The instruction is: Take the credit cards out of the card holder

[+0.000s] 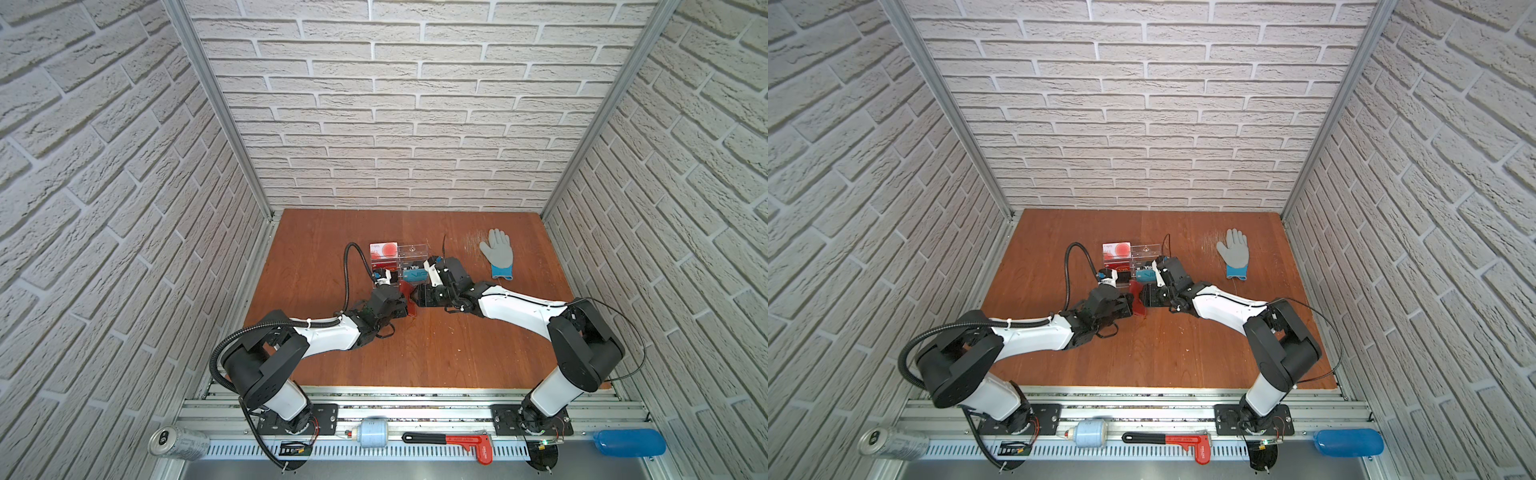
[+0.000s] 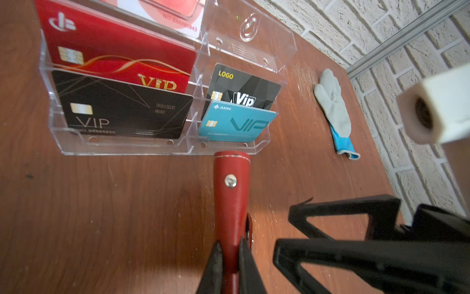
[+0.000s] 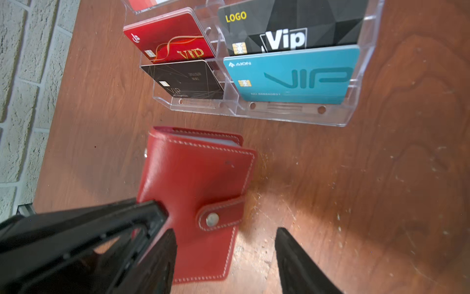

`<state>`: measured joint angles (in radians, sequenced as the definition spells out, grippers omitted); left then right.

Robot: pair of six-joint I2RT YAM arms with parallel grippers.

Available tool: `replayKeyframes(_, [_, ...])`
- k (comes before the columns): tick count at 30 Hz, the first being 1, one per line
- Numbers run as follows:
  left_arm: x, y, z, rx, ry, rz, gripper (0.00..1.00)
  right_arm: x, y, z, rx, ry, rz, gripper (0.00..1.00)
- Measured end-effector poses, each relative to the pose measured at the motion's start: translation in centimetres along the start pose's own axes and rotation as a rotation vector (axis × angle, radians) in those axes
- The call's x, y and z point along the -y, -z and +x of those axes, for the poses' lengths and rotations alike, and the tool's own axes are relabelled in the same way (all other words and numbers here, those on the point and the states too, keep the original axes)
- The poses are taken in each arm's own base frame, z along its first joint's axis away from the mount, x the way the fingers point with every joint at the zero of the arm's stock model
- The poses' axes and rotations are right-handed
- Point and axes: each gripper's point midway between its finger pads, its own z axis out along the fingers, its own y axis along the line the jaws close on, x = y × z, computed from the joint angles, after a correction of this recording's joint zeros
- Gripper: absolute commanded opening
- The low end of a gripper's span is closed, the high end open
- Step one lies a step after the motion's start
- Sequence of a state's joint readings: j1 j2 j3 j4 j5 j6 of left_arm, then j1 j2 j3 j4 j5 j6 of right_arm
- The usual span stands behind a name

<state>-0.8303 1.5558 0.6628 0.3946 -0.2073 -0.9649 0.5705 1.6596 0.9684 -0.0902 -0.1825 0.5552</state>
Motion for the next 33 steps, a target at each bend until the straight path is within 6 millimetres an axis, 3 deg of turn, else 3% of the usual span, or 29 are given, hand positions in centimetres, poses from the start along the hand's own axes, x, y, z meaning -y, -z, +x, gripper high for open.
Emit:
replayKeyframes(18, [-0.1,-0.1,0.4,-0.003,-0.009,-0.01,0.0,0.2,-2.2,1.1,-0.056,-0.035,0.012,0.41])
replayKeyframes(26, [-0.5,-0.1,0.2,0.009,-0.031,-0.03,0.0,-0.6,-2.6,1.2,-0.059,-0.02,0.007,0.22])
replayKeyframes(33, [-0.6,0.1,0.0,0.021,-0.039,-0.034,0.0,-0.9,-2.7,1.3,-0.058,-0.014,0.003,0.12])
